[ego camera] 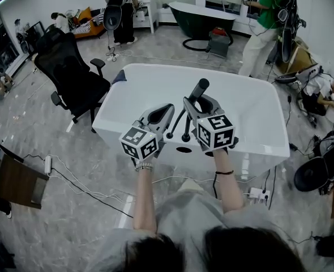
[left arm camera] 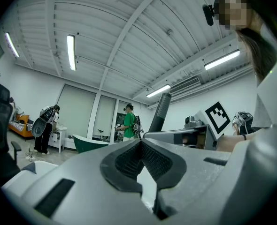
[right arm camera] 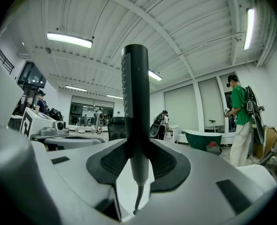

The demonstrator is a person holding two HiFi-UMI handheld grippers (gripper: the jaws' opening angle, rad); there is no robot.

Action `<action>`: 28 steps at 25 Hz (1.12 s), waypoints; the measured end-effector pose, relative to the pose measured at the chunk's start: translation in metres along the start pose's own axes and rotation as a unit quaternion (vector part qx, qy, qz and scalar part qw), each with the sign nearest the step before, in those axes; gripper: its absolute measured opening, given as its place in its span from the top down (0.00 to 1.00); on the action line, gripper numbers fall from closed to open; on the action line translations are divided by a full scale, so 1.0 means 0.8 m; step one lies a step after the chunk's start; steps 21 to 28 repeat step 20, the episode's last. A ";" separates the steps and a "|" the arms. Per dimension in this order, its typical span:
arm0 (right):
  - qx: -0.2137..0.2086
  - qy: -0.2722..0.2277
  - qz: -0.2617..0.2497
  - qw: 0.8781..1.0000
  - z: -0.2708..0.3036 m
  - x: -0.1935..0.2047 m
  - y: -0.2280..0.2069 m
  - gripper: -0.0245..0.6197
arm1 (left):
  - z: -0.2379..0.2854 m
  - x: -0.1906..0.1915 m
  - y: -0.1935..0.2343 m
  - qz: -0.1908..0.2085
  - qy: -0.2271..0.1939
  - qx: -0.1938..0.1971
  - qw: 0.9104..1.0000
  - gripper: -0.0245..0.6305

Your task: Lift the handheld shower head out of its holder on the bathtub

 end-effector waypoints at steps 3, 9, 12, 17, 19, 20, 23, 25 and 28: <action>0.000 -0.002 0.001 1.000 0.000 0.002 -0.005 0.76 | 0.004 0.002 -0.001 0.001 0.000 0.000 1.000 0.96; -0.002 -0.001 0.003 1.000 0.001 0.006 -0.002 0.76 | 0.003 0.004 0.001 0.000 0.002 0.004 1.000 0.96; -0.007 -0.001 0.001 1.000 0.003 0.009 -0.001 0.76 | 0.005 0.004 0.002 0.003 0.001 0.004 1.000 0.96; -0.009 0.006 -0.004 1.000 0.008 0.016 0.002 0.76 | 0.007 0.006 0.004 0.004 0.001 0.006 1.000 0.96; -0.010 0.006 -0.005 1.000 0.010 0.017 0.003 0.76 | 0.006 0.005 0.008 0.005 0.000 0.006 1.000 0.96; -0.011 0.006 -0.006 1.000 0.012 0.017 0.004 0.76 | 0.005 0.004 0.009 0.005 -0.001 0.005 1.000 0.96; -0.011 0.006 -0.006 1.000 0.012 0.017 0.004 0.76 | 0.005 0.004 0.009 0.005 -0.001 0.005 1.000 0.96; -0.011 0.006 -0.006 1.000 0.012 0.017 0.004 0.76 | 0.005 0.004 0.009 0.005 -0.001 0.005 1.000 0.96; -0.011 0.006 -0.006 1.000 0.012 0.017 0.004 0.76 | 0.005 0.004 0.009 0.005 -0.001 0.005 1.000 0.96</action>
Point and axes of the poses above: the fingertips, and each gripper's own axes: z forward along the fingers, y to its left, x out of its underside, the point moved 8 cm from there along -z, backward along the fingers, and after that the axes turned 2 degrees about y, right-handed, at the moved point
